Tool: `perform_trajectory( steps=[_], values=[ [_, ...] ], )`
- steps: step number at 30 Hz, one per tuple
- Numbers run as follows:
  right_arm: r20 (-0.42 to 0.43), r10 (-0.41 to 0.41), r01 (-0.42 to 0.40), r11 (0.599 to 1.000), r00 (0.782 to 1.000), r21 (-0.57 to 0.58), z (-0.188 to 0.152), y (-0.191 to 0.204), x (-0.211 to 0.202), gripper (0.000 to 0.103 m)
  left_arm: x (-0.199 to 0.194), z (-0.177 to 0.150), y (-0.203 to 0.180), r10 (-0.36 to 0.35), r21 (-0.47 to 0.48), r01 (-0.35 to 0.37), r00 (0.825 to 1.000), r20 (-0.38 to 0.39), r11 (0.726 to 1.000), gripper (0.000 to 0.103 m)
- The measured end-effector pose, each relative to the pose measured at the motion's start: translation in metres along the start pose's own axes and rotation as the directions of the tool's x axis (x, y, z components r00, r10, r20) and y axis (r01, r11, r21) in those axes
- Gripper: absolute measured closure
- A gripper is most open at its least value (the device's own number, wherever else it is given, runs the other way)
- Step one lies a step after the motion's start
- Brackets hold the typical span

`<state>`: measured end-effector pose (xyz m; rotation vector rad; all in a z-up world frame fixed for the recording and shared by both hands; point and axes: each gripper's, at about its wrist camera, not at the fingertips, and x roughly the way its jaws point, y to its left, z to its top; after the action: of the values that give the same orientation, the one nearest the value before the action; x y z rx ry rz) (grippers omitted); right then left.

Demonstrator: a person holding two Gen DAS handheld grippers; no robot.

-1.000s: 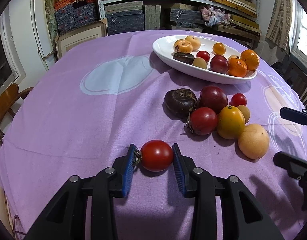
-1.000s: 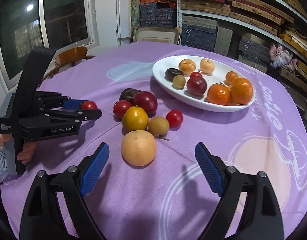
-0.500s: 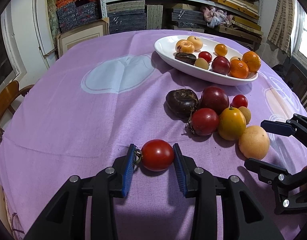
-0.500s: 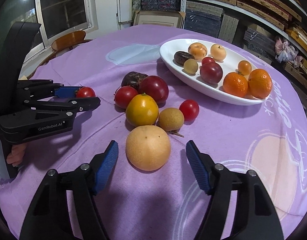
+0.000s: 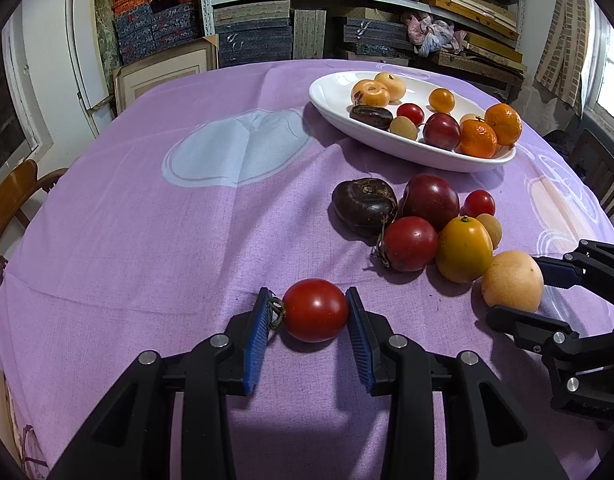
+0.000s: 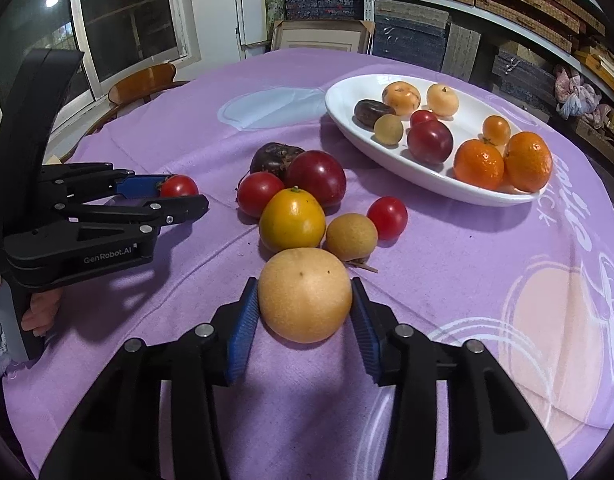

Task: Organize fruits
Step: 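Grasp a red tomato with the left gripper while the right gripper grasps a large pale grapefruit, then lower the tomato and grapefruit onto the white plate and open both grippers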

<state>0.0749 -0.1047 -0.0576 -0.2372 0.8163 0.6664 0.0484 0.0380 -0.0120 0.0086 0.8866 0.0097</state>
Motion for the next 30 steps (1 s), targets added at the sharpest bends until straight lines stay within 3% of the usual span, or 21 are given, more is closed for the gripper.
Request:
perform_trajectory(
  steps=[9, 16, 24, 30],
  values=[
    [0.05, -0.001, -0.002, 0.998, 0.999, 0.062, -0.019, -0.008, -0.026, 0.059, -0.004, -0.002, 0.005, -0.035, -0.032, 0.035, 0.999, 0.017, 0.999, 0.067],
    [0.075, -0.04, 0.031, 0.993, 0.996, 0.118, -0.021, -0.031, -0.049, 0.059, -0.015, 0.012, -0.006, -0.06, -0.002, 0.06, 0.997, 0.046, 0.998, 0.067],
    [0.172, -0.179, 0.152, 0.975, 0.969, 0.163, 0.037, -0.081, -0.091, 0.059, -0.012, 0.095, -0.026, -0.049, 0.052, 0.044, 0.992, 0.112, 0.998, 0.067],
    [0.142, -0.234, 0.201, 0.956, 0.962, 0.214, 0.1, -0.124, -0.058, 0.059, 0.035, 0.14, -0.04, -0.044, 0.023, 0.043, 0.997, 0.065, 0.999, 0.067]
  ],
)
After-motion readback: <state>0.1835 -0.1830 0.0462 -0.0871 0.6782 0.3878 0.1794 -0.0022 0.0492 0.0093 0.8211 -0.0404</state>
